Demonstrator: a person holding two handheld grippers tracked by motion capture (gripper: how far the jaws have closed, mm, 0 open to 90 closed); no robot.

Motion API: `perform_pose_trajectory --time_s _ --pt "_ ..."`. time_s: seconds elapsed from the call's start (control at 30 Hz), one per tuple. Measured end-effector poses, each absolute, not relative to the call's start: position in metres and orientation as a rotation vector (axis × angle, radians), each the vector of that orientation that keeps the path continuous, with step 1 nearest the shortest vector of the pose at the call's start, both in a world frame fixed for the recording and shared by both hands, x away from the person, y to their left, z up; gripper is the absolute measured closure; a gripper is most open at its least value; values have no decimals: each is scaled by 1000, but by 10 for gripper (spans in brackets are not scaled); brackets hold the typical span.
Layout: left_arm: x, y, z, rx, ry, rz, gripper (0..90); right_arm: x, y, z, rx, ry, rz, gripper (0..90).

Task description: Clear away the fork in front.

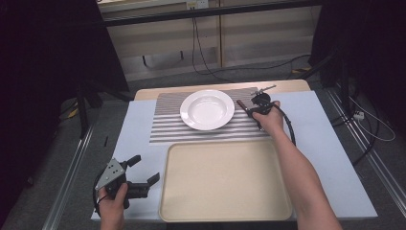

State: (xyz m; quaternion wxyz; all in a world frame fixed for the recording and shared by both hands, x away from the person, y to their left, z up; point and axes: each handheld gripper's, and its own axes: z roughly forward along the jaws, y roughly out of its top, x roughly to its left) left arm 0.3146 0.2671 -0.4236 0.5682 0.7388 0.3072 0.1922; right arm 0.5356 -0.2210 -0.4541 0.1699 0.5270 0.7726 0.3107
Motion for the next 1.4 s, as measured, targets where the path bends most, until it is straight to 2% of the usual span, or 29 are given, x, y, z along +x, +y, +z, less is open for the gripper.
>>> perform_pose_trajectory --time_s 0.33,1.4 --pt "315 266 -422 1721 715 449 26 490 -244 -449 1453 2273 835 778" --pt "317 265 -423 1724 719 464 26 482 -244 -447 1481 2289 778 761"
